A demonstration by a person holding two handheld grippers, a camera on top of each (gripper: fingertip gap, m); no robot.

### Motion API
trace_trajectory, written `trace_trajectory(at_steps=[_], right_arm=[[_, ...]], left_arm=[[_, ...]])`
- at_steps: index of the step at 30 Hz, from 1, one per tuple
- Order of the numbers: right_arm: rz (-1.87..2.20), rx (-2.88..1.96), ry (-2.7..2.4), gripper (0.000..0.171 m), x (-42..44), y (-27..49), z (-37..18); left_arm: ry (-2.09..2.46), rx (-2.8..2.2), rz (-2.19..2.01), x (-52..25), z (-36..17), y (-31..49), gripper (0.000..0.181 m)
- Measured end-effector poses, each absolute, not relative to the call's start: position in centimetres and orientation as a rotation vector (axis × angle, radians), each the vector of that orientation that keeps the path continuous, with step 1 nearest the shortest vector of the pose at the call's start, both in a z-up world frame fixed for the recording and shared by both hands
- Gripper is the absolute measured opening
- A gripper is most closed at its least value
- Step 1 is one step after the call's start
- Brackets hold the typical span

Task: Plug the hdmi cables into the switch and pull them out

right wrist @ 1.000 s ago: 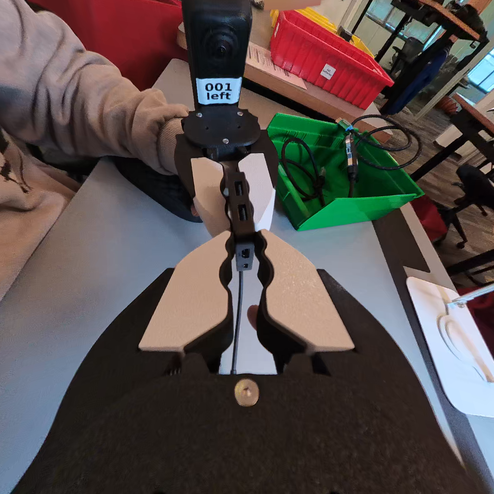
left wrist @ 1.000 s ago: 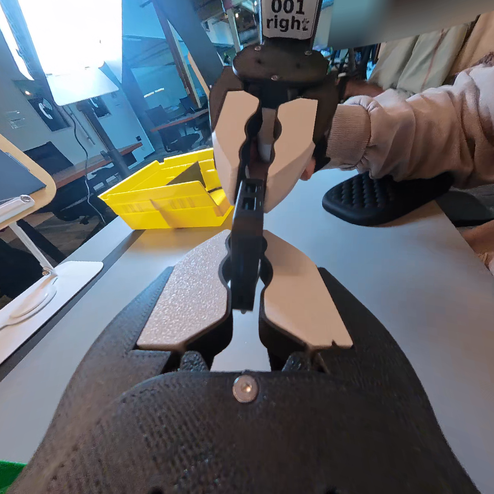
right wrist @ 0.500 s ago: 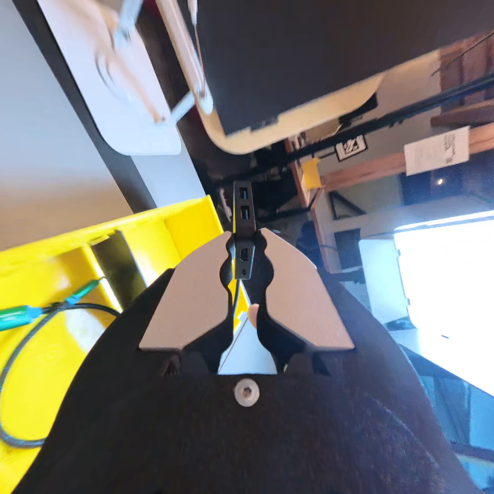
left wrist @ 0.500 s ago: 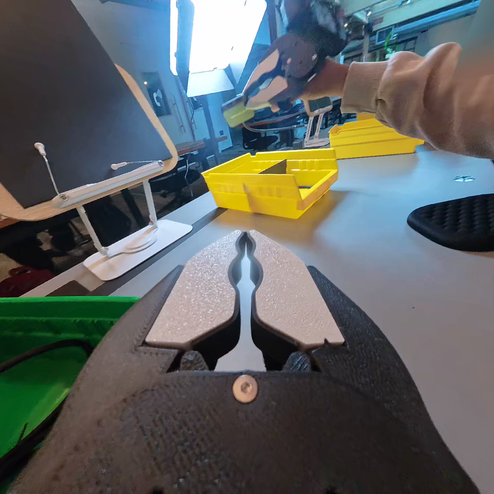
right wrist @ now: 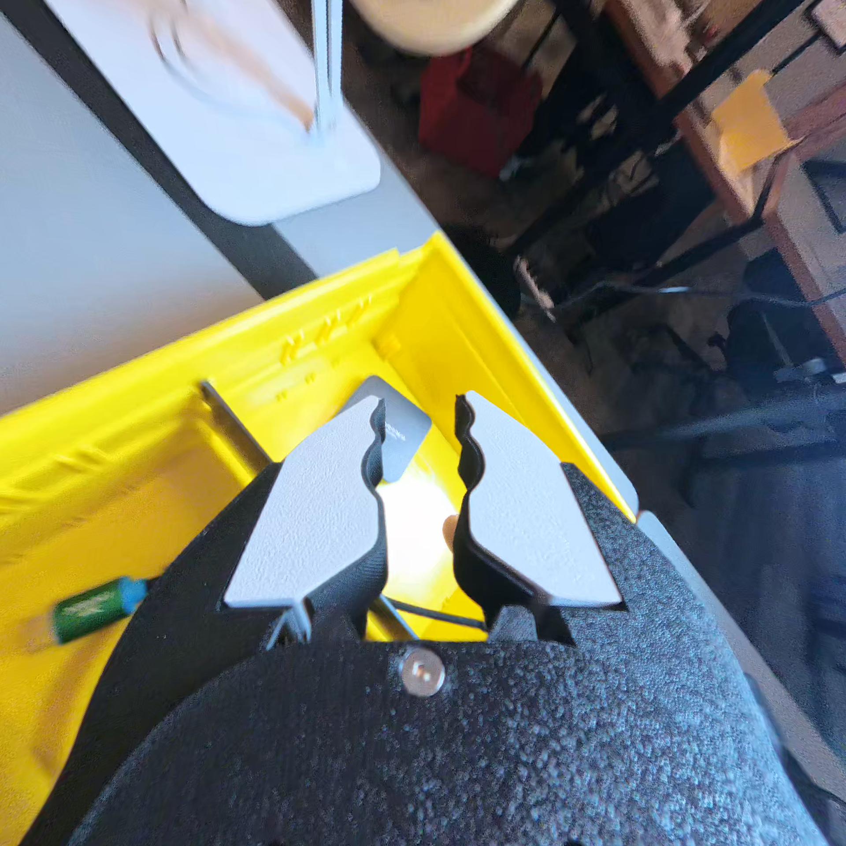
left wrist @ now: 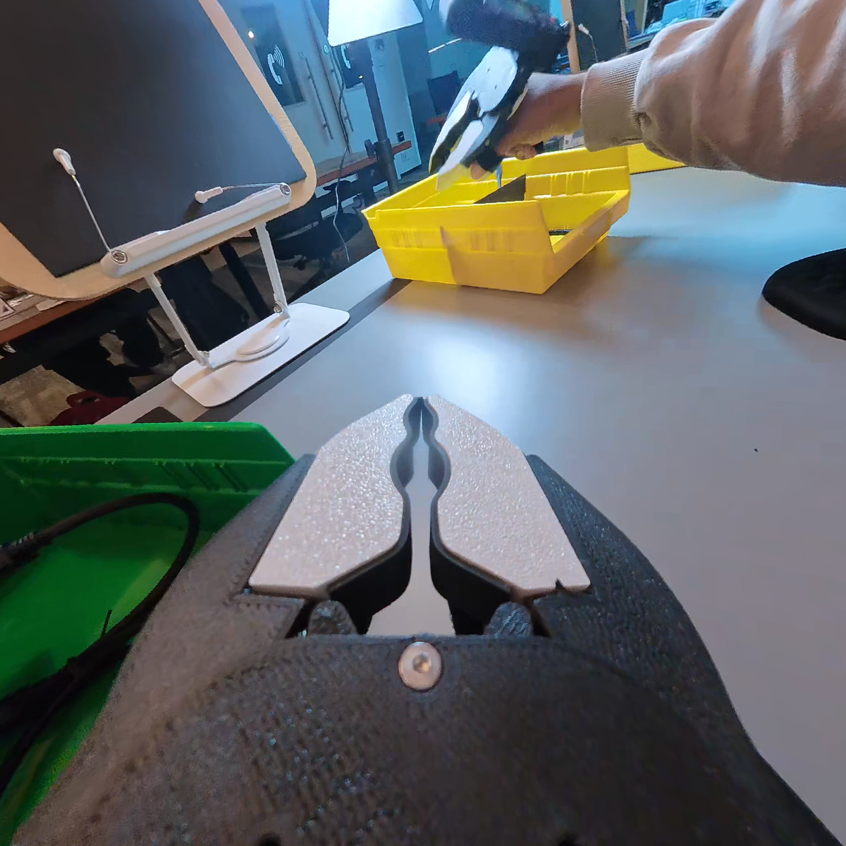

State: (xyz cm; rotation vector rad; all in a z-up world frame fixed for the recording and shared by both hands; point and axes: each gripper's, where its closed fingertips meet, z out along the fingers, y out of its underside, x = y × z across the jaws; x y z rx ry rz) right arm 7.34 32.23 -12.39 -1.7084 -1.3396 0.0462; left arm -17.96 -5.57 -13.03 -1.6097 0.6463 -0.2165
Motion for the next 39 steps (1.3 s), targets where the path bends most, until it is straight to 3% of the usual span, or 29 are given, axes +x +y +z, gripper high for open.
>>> trace_trajectory(at_steps=[7, 14, 19, 26, 32, 39], right_arm=[[0.592, -1.457, -1.180, 0.032, 5.2, 19.1, -3.8], [1.022, -1.463, -1.156, 0.040, 5.1, 4.0, -8.8], [0.953, -1.505, -1.041, 0.045, 6.0, 4.2, -12.8], [0.992, -1.528, -0.983, 0.038, 6.4, 5.1, -12.7], [0.914, -1.497, -1.090, 0.037, 5.7, 3.9, -13.9], [0.837, -1.466, -1.200, 0.034, 5.0, 3.1, -15.2]], left_arm=[[0.611, -1.606, -0.178, -18.9, -11.9, -5.7, 0.001], [0.514, -1.642, -0.048, -24.5, -8.7, -6.4, 0.006], [0.457, -1.706, 0.081, -29.7, -5.9, -6.1, 0.017], [0.407, -1.888, 0.249, -38.3, -3.9, -3.5, 0.024], [0.475, -2.160, 0.313, -43.0, -7.7, -0.2, 0.032], [1.015, -2.343, 0.673, -44.4, -13.4, 0.8, 0.041]])
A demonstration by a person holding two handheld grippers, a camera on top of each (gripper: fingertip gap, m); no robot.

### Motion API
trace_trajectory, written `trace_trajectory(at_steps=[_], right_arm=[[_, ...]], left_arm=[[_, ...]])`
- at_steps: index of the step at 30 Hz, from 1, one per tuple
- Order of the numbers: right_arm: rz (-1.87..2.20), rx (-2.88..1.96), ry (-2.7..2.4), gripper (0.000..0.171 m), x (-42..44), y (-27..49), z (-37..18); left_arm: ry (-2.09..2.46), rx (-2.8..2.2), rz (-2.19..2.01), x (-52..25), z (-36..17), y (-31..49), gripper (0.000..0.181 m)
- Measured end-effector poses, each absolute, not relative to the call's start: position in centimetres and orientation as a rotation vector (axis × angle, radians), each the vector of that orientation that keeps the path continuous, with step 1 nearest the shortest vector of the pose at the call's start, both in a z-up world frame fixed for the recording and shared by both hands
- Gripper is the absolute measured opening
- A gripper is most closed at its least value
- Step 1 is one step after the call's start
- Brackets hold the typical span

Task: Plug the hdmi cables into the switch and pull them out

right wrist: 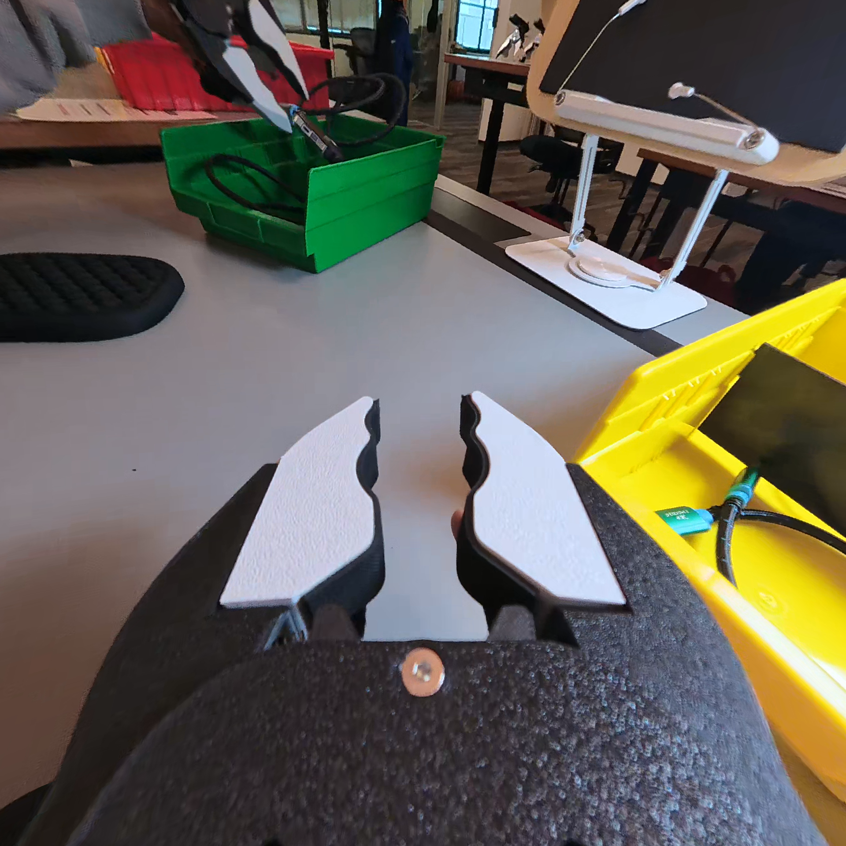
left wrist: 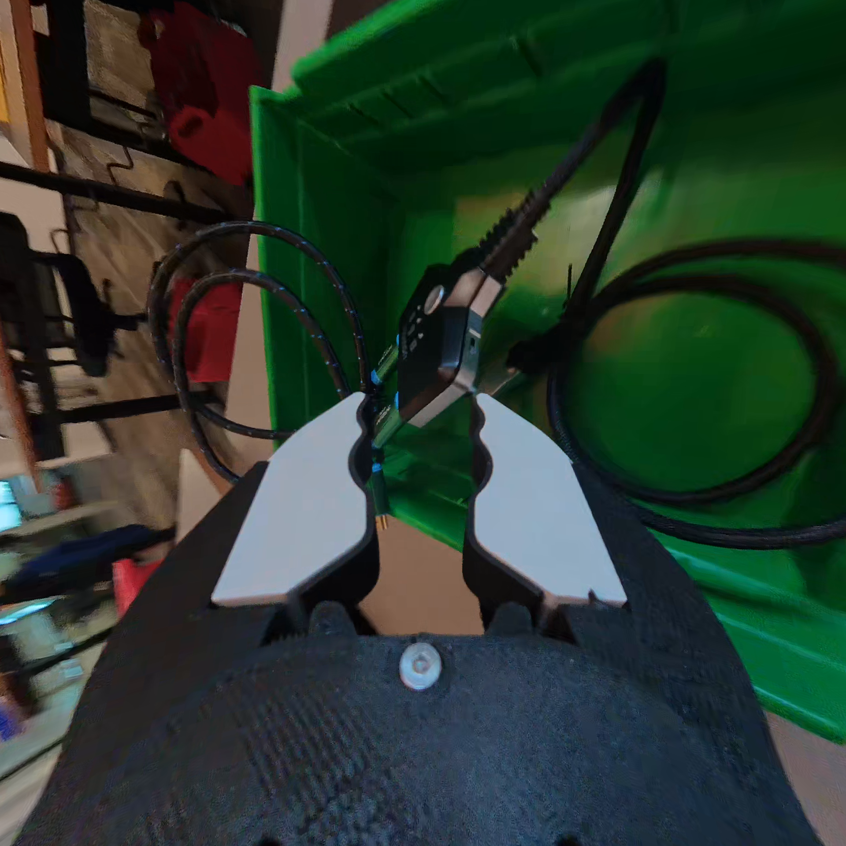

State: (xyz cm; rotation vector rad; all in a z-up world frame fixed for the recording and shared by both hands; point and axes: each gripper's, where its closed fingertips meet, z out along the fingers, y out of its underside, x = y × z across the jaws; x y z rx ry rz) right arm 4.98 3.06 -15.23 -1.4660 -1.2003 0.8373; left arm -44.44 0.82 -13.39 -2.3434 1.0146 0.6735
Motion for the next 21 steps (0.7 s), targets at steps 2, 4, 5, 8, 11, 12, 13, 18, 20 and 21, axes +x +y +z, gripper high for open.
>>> trace_trajectory(at_steps=[2, 4, 5, 8, 11, 12, 13, 18, 20, 21], right_arm=[[0.845, -1.471, -1.216, 0.033, 4.8, 2.9, -15.6], [0.849, -1.474, -1.231, 0.032, 4.7, 2.6, -15.9], [0.842, -1.473, -1.239, 0.032, 4.7, 2.5, -16.0], [0.801, -1.466, -1.264, 0.032, 4.8, 2.3, -16.3], [0.790, -1.457, -1.272, 0.032, 4.6, 2.2, -16.1], [0.800, -1.455, -1.268, 0.032, 4.4, 2.2, -15.9], [0.813, -1.452, -1.262, 0.032, 4.1, 2.1, -15.5], [0.815, -1.366, -1.300, 0.032, 1.7, 0.8, -12.7], [0.796, -1.300, -1.314, 0.032, 0.8, 0.0, -10.7], [0.793, -1.263, -1.315, 0.032, 0.4, -0.4, -9.5]], left_arm=[[1.145, -2.306, 0.798, -44.7, -14.8, 1.3, 0.039], [1.198, -2.230, 0.955, -45.4, -15.5, 2.2, 0.028], [1.219, -2.178, 1.000, -45.5, -15.4, 2.6, 0.026], [1.188, -2.109, 0.992, -45.1, -13.9, 2.8, 0.026], [1.172, -1.999, 1.027, -44.3, -10.2, 2.0, 0.025], [1.165, -1.964, 1.037, -43.8, -8.7, 1.6, 0.025], [1.150, -1.943, 1.022, -43.3, -7.2, 1.1, 0.024], [1.018, -1.850, 0.810, -39.2, -0.3, -1.0, 0.022], [0.991, -1.817, 0.729, -37.2, 1.7, -1.6, 0.021], [0.983, -1.792, 0.673, -36.0, 2.5, -1.8, 0.021]])
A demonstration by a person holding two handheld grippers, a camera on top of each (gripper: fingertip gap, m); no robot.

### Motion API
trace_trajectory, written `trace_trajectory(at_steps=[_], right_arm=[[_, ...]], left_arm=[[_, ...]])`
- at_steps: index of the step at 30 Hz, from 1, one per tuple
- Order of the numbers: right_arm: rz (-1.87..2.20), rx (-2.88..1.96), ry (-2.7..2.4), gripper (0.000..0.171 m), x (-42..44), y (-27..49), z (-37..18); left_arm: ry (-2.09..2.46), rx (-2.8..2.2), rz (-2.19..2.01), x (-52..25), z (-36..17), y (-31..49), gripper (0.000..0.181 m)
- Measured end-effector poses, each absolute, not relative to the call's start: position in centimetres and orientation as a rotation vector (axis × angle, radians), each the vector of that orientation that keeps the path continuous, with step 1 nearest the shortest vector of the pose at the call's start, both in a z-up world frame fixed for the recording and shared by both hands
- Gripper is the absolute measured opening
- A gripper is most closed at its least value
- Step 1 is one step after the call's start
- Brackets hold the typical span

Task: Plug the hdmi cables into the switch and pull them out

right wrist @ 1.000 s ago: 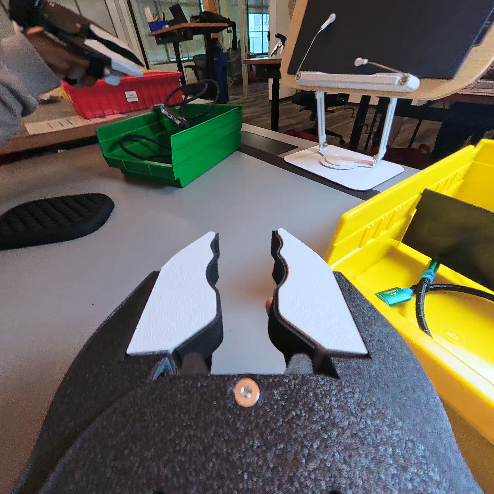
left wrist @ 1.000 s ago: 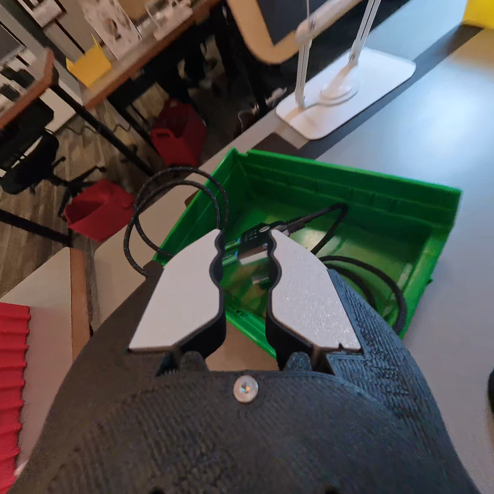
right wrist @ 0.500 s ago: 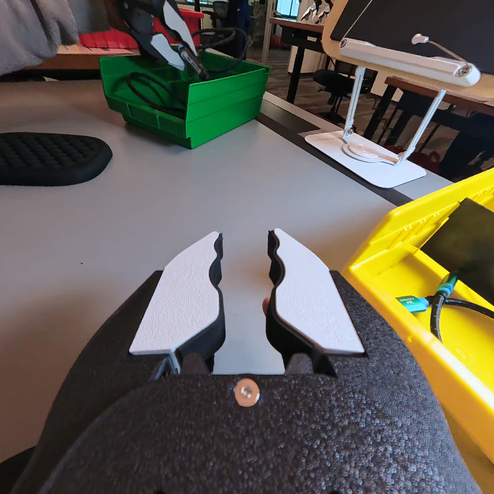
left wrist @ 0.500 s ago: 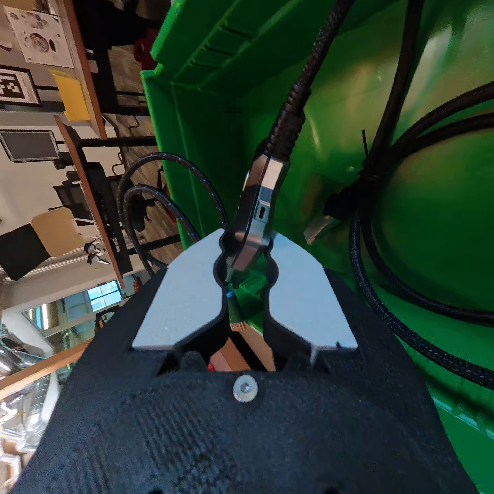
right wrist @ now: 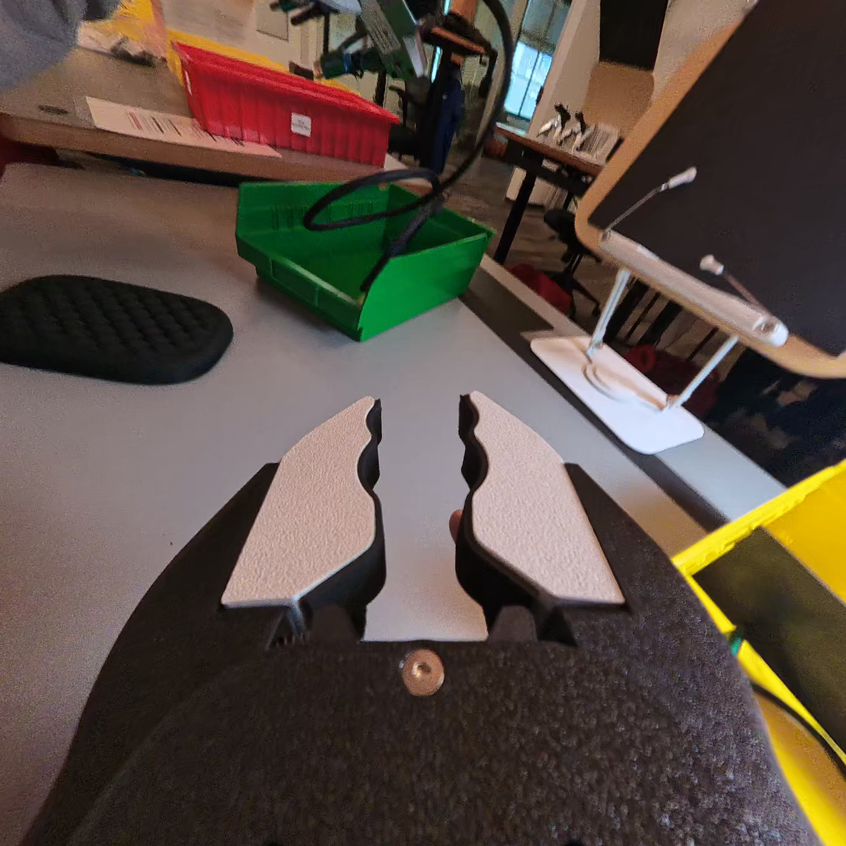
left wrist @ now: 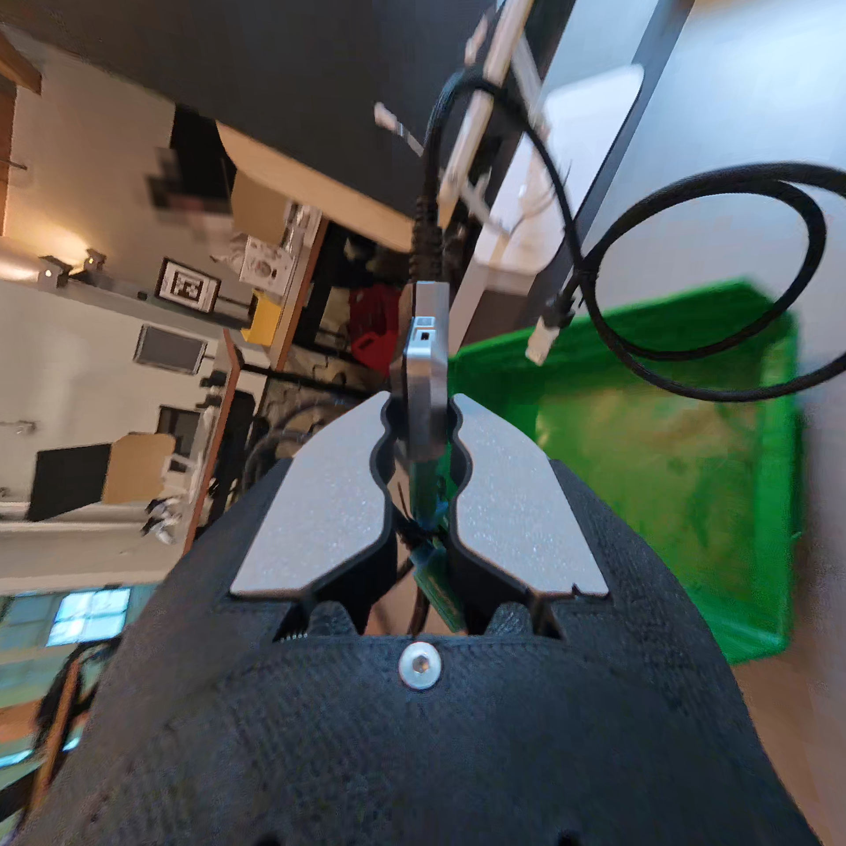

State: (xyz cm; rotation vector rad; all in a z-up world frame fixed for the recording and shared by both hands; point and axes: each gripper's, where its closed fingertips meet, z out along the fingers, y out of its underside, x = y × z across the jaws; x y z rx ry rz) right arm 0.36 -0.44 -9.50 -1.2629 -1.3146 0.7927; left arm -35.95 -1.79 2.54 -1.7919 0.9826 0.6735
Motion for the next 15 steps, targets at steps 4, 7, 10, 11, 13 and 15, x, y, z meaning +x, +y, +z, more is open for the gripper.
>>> trace_trajectory(at_steps=[4, 7, 10, 11, 13, 15], right_arm=[[0.762, -1.123, -1.274, 0.032, -0.6, -1.1, -4.2], [0.755, -1.082, -1.217, 0.032, -0.6, -0.2, -1.3], [0.812, -1.080, -1.141, 0.031, 0.1, 1.2, 0.3], [0.812, -1.087, -1.113, 0.030, 0.5, 2.3, 0.3], [0.832, -1.100, -1.080, 0.030, 1.3, 4.3, -0.8], [0.892, -1.127, -1.082, 0.030, 1.4, 5.7, -2.9]], left_arm=[[1.008, -1.658, 0.549, -30.9, 5.4, -2.5, 0.021], [1.074, -1.564, 0.523, -27.2, 6.0, -2.6, 0.021], [1.127, -1.464, 0.441, -23.0, 6.1, -3.1, 0.021], [1.142, -1.423, 0.396, -21.5, 6.2, -3.4, 0.021], [1.146, -1.332, 0.263, -18.7, 6.2, -4.1, 0.020], [1.120, -1.239, 0.071, -15.9, 6.3, -5.0, 0.020]])
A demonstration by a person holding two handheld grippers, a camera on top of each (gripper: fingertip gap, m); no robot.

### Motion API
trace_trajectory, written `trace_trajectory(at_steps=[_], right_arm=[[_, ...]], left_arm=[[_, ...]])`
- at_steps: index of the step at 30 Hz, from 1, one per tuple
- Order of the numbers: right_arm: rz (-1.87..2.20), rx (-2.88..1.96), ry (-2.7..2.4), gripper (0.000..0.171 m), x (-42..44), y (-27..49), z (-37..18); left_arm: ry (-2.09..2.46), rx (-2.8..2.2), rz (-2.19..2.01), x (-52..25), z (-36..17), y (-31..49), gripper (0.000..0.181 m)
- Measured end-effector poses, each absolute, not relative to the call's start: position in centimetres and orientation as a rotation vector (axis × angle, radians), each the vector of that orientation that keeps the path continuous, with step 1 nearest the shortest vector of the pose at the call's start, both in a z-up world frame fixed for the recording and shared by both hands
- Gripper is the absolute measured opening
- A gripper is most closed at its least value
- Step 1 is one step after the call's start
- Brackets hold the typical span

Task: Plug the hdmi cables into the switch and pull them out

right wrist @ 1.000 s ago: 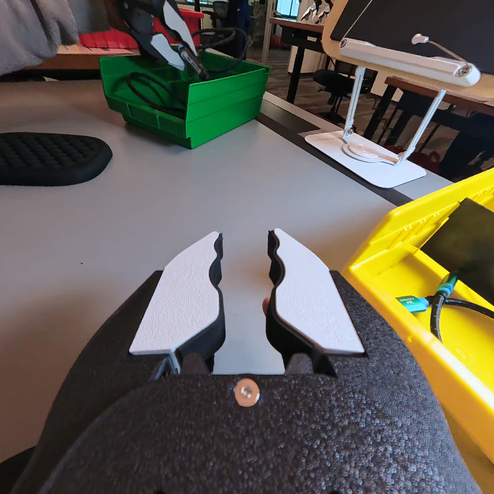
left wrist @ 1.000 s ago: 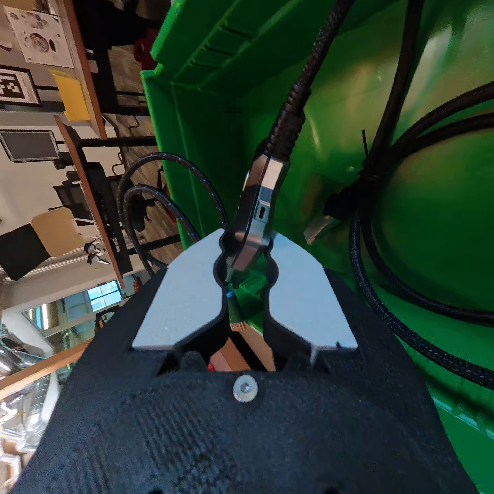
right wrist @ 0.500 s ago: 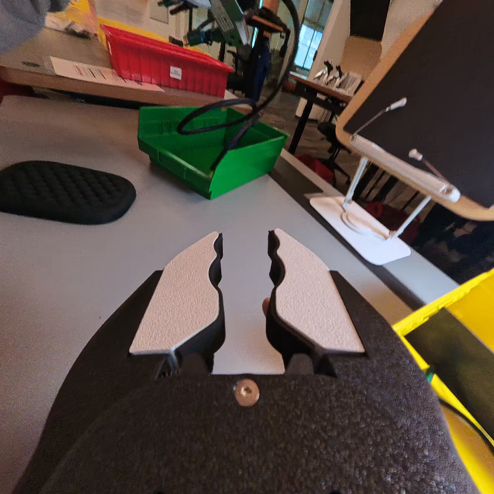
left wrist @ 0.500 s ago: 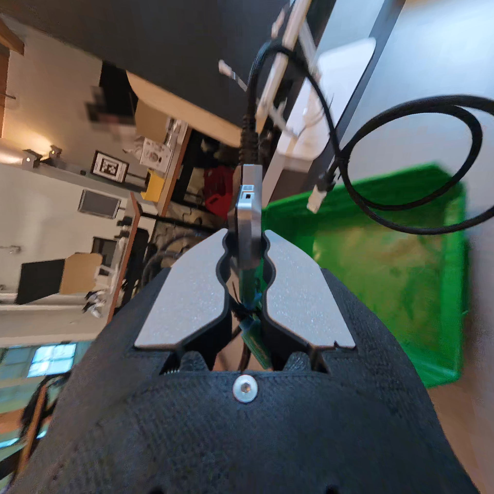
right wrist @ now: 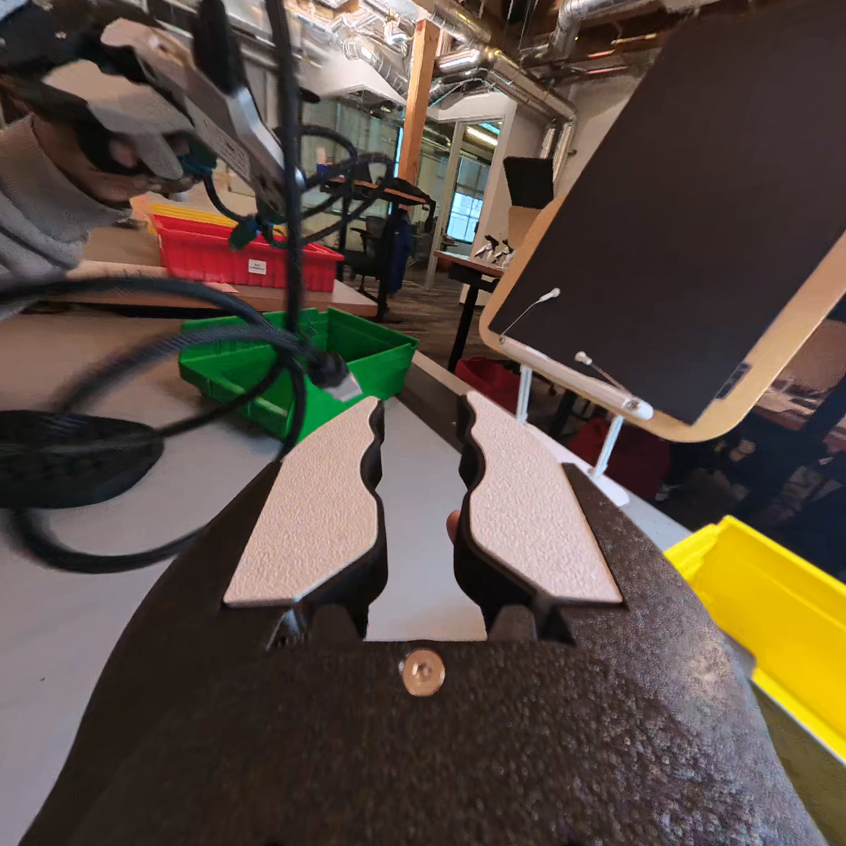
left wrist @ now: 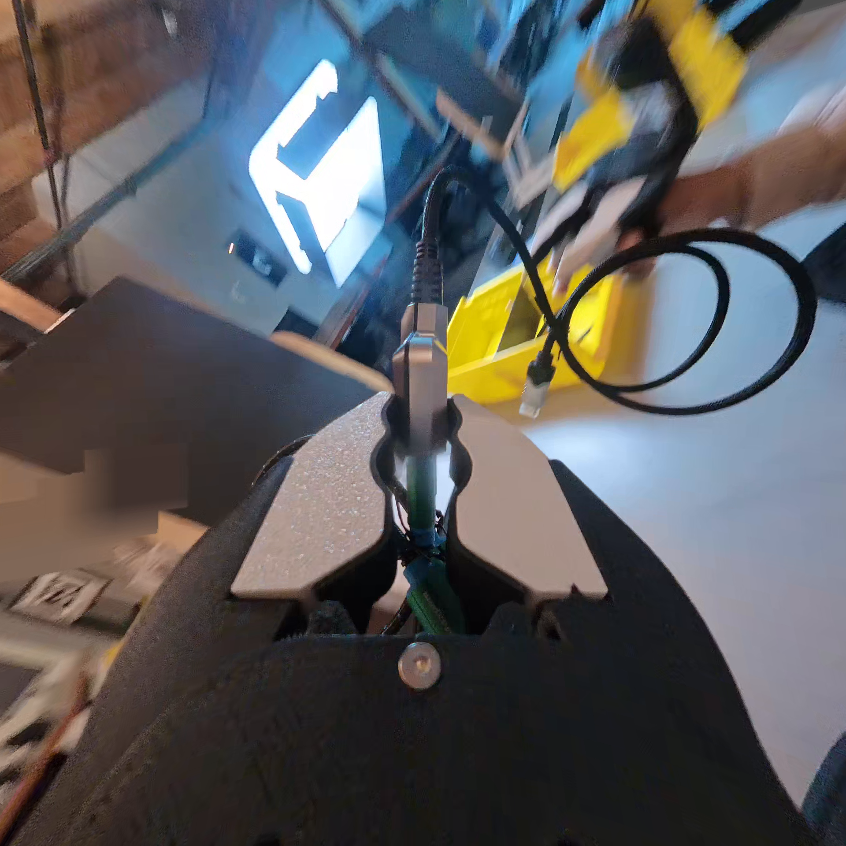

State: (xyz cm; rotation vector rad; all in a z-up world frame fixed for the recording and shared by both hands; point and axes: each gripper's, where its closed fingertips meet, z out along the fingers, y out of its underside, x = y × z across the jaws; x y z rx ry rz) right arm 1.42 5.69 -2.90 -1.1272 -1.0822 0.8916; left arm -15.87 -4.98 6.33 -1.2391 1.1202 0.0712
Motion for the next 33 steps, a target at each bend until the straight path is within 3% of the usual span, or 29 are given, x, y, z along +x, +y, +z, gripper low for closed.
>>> trace_trajectory(at_steps=[3, 8, 10, 12, 18, 23, 27, 33], right_arm=[[0.957, -1.043, -1.169, 0.034, 0.0, 3.6, -4.6], [1.037, -0.801, -1.166, 0.045, -2.0, -3.1, -0.2], [1.013, -0.777, -1.208, 0.029, -2.3, -4.5, -0.2], [0.971, -0.783, -1.232, 0.024, -1.8, -4.6, -0.8], [0.294, -0.832, -1.365, 0.020, -0.2, -0.2, -3.8], [-0.306, -0.540, -1.309, 0.020, -0.4, 0.6, -3.7], [-0.423, -0.379, -1.301, 0.020, -2.2, -0.5, -5.1], [-0.487, -0.329, -1.337, 0.020, -3.5, -0.6, -7.6]], left_arm=[[1.069, -1.089, -0.254, -11.9, 6.3, -6.4, 0.020], [0.984, -0.919, -0.725, -6.6, 4.0, -7.1, 0.020], [0.972, -0.903, -0.844, -4.6, 2.4, -6.9, 0.020], [0.940, -0.897, -0.900, -3.5, 1.3, -6.3, 0.021], [0.893, -1.304, -0.672, -5.9, -3.8, -1.0, 0.025], [0.506, -1.464, -1.211, -8.1, -5.0, -1.1, 0.031], [0.205, -1.372, -1.628, -7.7, -5.2, -1.9, 0.036], [0.168, -1.500, -1.580, -5.9, -6.9, -2.2, 0.047]])
